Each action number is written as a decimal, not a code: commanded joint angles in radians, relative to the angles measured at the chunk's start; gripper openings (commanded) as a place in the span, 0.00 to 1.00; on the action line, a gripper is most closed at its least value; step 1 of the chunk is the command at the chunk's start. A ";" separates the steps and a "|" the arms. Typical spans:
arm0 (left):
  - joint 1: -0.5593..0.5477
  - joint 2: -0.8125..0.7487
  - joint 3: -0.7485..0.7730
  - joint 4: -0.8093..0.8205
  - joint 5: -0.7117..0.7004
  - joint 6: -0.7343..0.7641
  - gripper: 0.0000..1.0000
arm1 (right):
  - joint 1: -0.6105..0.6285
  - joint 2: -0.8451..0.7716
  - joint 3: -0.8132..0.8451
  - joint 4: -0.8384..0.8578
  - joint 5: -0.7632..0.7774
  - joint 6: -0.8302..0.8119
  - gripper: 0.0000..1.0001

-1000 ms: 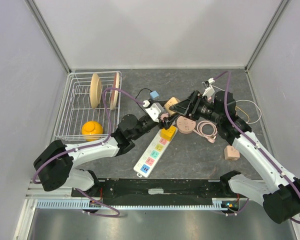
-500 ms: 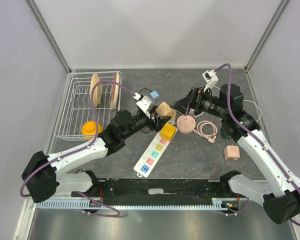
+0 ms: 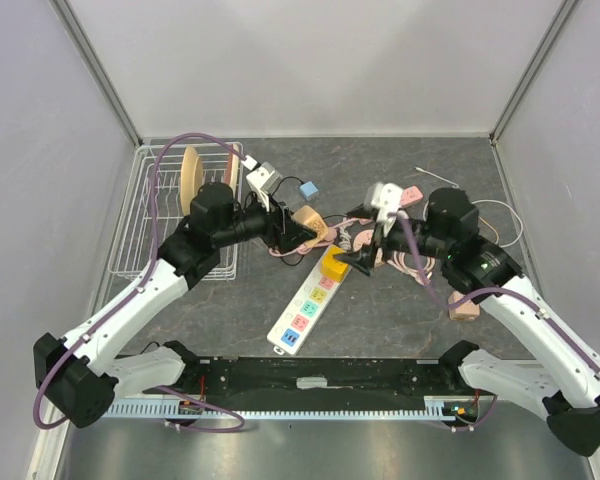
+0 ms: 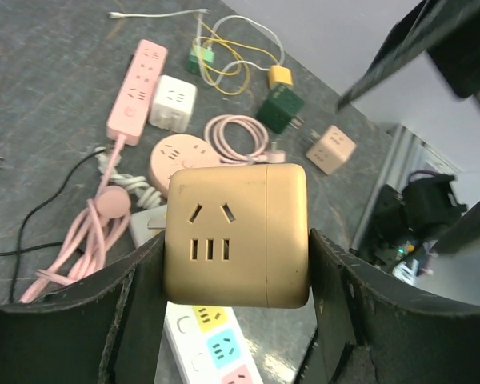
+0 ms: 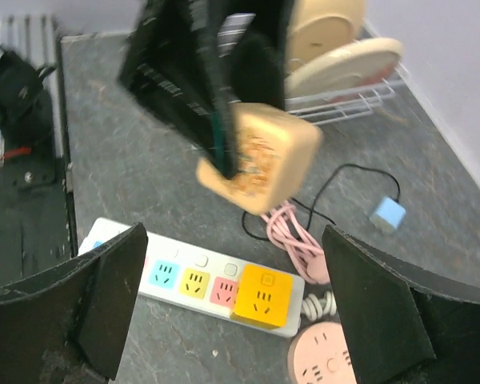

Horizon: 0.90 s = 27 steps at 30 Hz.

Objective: Insert the plug
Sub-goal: Adjust the plug.

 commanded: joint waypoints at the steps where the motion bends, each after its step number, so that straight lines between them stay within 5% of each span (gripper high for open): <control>1: 0.018 0.018 0.144 -0.194 0.209 0.021 0.02 | 0.173 0.040 0.019 -0.037 0.120 -0.318 0.98; 14: 0.024 0.127 0.328 -0.478 0.346 0.127 0.02 | 0.426 0.179 0.205 -0.140 0.468 -0.593 0.98; 27: 0.026 0.174 0.404 -0.594 0.378 0.141 0.02 | 0.546 0.241 0.226 -0.224 0.591 -0.685 0.98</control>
